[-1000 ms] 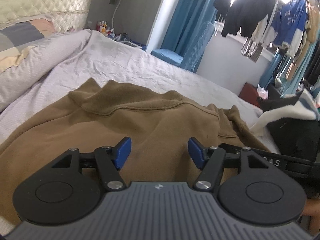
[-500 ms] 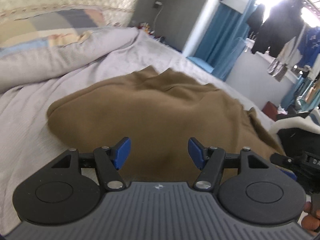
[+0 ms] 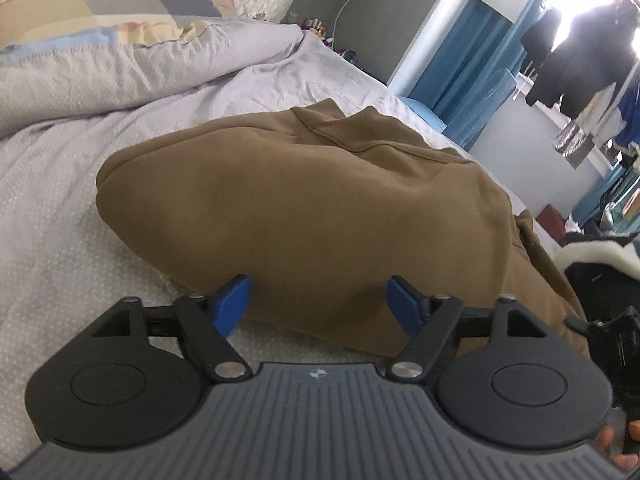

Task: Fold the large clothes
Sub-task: 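Grasp the rolled hoodie bundle with both grippers and lift it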

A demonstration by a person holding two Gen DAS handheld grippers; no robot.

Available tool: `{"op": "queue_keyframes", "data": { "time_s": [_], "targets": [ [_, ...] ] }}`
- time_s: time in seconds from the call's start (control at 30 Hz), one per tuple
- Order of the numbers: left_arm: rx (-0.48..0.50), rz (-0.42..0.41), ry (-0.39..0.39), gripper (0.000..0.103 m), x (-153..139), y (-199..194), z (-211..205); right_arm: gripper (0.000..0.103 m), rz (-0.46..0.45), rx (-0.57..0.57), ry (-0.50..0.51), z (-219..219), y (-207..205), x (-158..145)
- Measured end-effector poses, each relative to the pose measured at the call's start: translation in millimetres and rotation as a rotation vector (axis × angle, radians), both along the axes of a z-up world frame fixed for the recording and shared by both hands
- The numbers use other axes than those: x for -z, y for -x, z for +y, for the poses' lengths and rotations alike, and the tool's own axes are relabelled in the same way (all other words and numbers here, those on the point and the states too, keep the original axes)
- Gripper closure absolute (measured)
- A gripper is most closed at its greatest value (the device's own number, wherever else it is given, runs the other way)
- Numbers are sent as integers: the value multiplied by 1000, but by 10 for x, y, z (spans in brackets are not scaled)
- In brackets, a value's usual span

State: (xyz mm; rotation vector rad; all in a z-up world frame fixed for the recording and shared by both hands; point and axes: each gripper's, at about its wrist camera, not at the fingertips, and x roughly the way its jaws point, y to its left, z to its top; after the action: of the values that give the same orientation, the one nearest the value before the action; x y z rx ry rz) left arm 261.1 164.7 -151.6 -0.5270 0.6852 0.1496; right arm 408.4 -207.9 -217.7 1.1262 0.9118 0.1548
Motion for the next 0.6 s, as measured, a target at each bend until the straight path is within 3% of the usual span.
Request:
{"op": "queue_keyframes", "data": {
  "time_s": [0.13,0.27,0.47,0.53,0.6],
  "targets": [
    [-21,-34,112,9,58,7,130,0,76,163,-138,-142,-3,235],
    [-89,-102,321,6,150,80,364,0,116,256,-238,-233,-82,430],
    [-222,-178,649,6,402,207,741,0,115,287,-192,-187,-323,407],
    [-255,-195,720,6,460,250,815,0,97,280,-194,-202,-333,387],
    [-295,-178,740,6,481,310,846,0,46,271,-208,-264,-332,341]
  ]
}}
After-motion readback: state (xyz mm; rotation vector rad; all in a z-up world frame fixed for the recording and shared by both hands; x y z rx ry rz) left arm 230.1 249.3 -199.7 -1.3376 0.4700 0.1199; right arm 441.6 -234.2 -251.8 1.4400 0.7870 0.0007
